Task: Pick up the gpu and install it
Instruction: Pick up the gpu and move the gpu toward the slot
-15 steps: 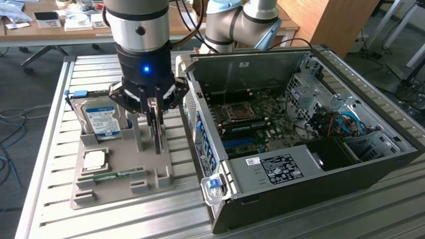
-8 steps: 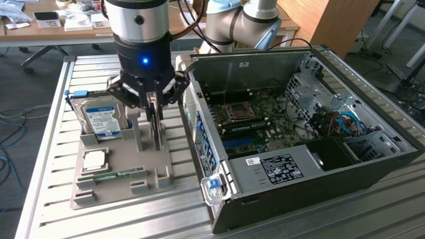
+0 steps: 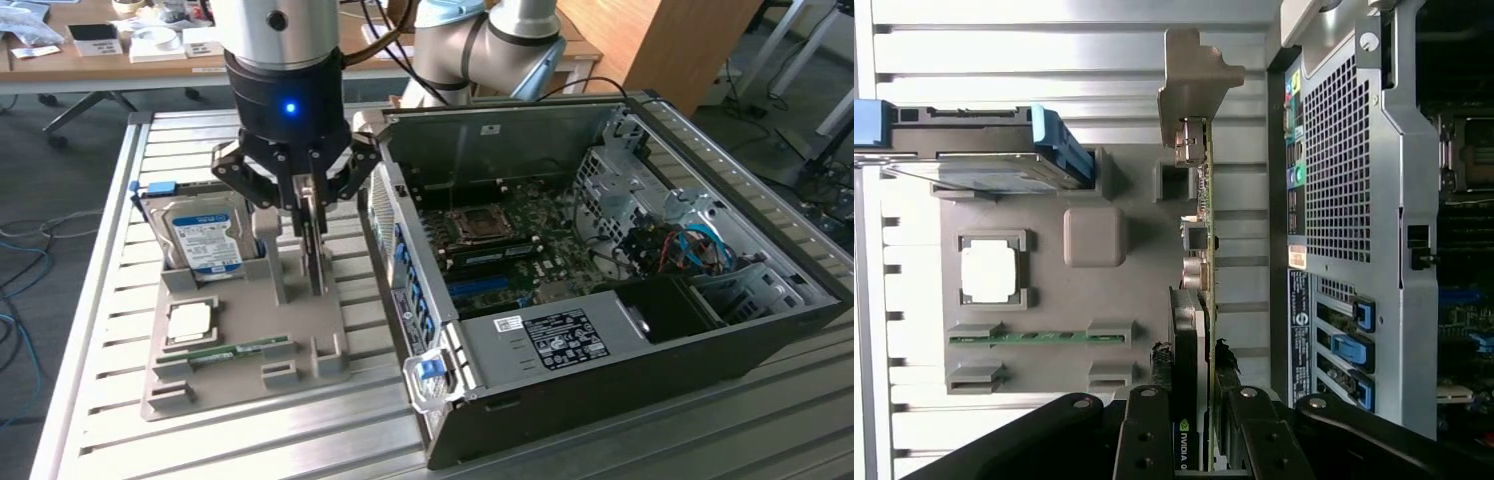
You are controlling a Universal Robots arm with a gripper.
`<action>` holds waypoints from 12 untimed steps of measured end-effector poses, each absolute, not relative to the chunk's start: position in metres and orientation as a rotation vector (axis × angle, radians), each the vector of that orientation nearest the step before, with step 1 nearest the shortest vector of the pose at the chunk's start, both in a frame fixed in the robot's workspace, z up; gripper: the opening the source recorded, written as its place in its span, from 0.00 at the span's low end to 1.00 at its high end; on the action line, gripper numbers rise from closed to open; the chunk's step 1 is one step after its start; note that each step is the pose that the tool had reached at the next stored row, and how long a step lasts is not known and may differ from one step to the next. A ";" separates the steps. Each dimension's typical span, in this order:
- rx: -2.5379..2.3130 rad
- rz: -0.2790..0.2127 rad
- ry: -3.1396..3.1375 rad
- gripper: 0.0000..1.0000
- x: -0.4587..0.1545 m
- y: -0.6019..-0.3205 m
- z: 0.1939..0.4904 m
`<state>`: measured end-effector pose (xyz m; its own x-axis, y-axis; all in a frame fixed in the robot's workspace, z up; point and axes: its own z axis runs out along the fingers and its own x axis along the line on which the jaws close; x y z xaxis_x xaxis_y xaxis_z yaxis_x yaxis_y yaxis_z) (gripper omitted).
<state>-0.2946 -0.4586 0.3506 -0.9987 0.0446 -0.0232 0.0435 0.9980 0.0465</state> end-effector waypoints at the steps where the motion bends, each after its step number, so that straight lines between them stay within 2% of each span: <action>1: 0.069 0.072 3.116 0.27 -0.295 -0.459 0.351; 12: 0.069 0.072 3.116 0.27 -0.295 -0.459 0.351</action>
